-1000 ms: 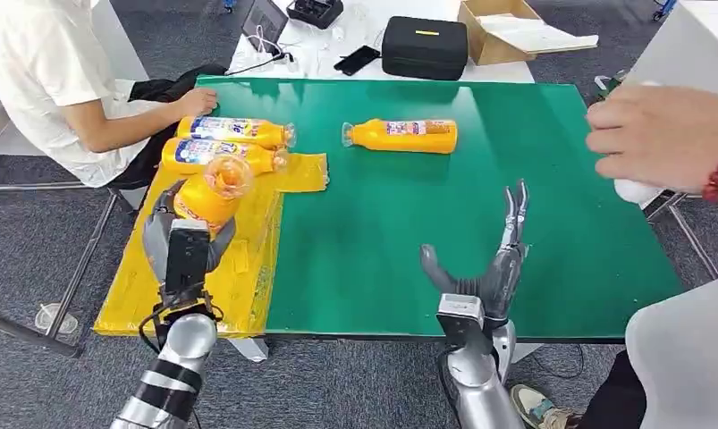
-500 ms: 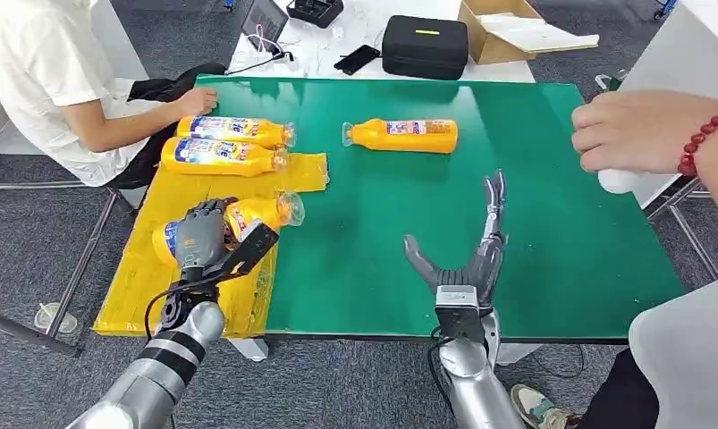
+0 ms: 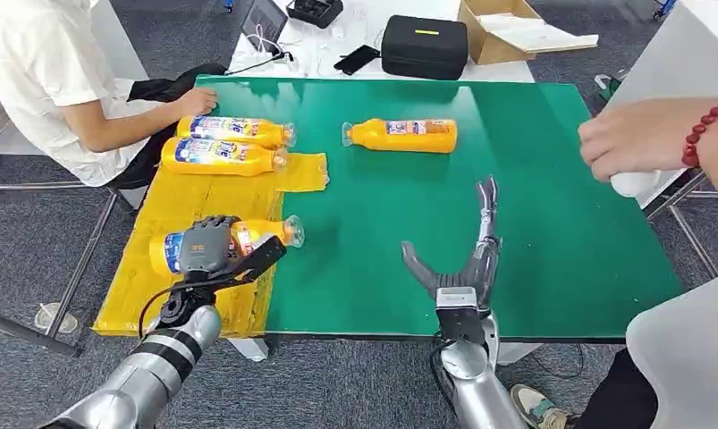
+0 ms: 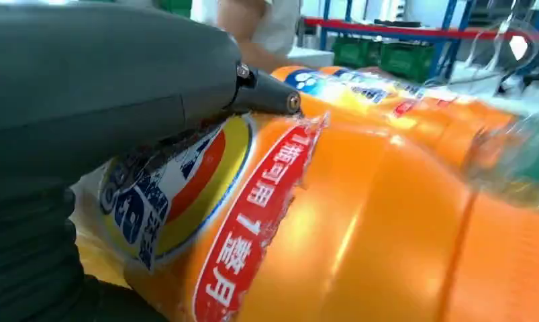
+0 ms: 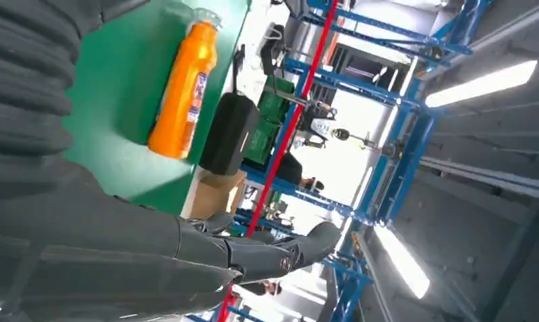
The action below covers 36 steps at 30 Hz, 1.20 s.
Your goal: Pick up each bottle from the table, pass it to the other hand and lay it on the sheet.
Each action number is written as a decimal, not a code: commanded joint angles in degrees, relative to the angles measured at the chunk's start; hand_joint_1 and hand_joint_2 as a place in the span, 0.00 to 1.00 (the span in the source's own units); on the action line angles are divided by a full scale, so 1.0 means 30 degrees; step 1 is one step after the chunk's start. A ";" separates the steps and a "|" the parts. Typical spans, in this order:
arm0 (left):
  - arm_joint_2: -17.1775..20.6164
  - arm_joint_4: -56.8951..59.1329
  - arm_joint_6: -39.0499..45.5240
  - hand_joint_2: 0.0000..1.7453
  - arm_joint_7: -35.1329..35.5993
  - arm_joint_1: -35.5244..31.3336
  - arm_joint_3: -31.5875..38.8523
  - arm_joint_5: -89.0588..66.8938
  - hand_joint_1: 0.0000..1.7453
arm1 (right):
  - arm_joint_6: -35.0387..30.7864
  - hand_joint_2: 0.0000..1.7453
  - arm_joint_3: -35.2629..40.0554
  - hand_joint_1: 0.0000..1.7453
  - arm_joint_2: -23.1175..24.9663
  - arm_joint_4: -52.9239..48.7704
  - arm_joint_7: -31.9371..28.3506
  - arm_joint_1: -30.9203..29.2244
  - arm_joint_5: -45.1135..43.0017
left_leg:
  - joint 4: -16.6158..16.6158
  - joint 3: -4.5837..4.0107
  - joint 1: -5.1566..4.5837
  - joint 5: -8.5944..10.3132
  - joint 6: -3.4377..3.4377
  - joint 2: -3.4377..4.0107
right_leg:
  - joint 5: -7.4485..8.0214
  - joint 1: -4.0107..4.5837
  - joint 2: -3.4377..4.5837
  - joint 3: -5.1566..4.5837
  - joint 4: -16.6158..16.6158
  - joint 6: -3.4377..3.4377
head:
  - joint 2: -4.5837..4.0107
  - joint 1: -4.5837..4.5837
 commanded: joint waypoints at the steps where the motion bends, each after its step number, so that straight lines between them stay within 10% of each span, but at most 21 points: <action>1: 0.0022 0.2230 -0.2807 1.00 0.0266 -0.1723 -0.1483 -0.0465 0.36 | -0.0114 1.00 0.0813 0.00 -0.0653 0.1145 -0.0008 -0.0587 -0.0277 | 0.0010 0.0054 0.0019 -0.0029 0.0004 0.0020 | -0.0020 0.0028 -0.0003 0.0062 -0.0008 -0.0034 | 0.0000 0.0000; 11: -0.0082 0.2321 -0.3541 1.00 0.0311 -0.1750 -0.1533 -0.0437 0.37 | 0.0186 1.00 0.0682 0.00 -0.0571 0.1383 -0.0008 -0.0655 -0.0510 | 0.0007 0.0075 0.0019 -0.0030 0.0003 0.0033 | -0.0015 0.0031 0.0008 0.0080 -0.0012 -0.0041 | 0.0000 -0.0007; 13: -0.0002 0.2412 -0.4086 1.00 0.0262 -0.1811 -0.1684 -0.0540 0.13 | 0.0147 1.00 0.0785 0.00 -0.0573 0.1528 -0.0008 -0.0753 -0.0344 | 0.0008 0.0064 0.0017 -0.0028 0.0003 0.0034 | -0.0014 0.0028 0.0011 0.0069 -0.0010 -0.0037 | 0.0000 -0.0007; 18: 0.0199 0.2861 -0.6445 1.00 -0.0134 -0.1923 -0.1845 -0.0319 0.02 | -0.0178 1.00 0.0987 0.00 -0.0715 0.1818 -0.0008 -0.0845 -0.0442 | 0.0002 0.0111 0.0023 -0.0046 0.0006 0.0062 | -0.0023 0.0036 0.0031 0.0111 -0.0021 -0.0050 | 0.0000 0.0000; 36: 0.0819 0.2794 -1.0032 1.00 -0.1812 -0.1861 -0.1687 0.1499 0.00 | -0.0032 1.00 0.0730 0.00 -0.0694 0.2243 -0.0008 -0.1065 -0.1064 | -0.0021 0.0155 0.0009 -0.0014 0.0006 0.0068 | 0.0007 0.0020 0.0070 0.0159 -0.0030 -0.0042 | 0.0000 -0.0001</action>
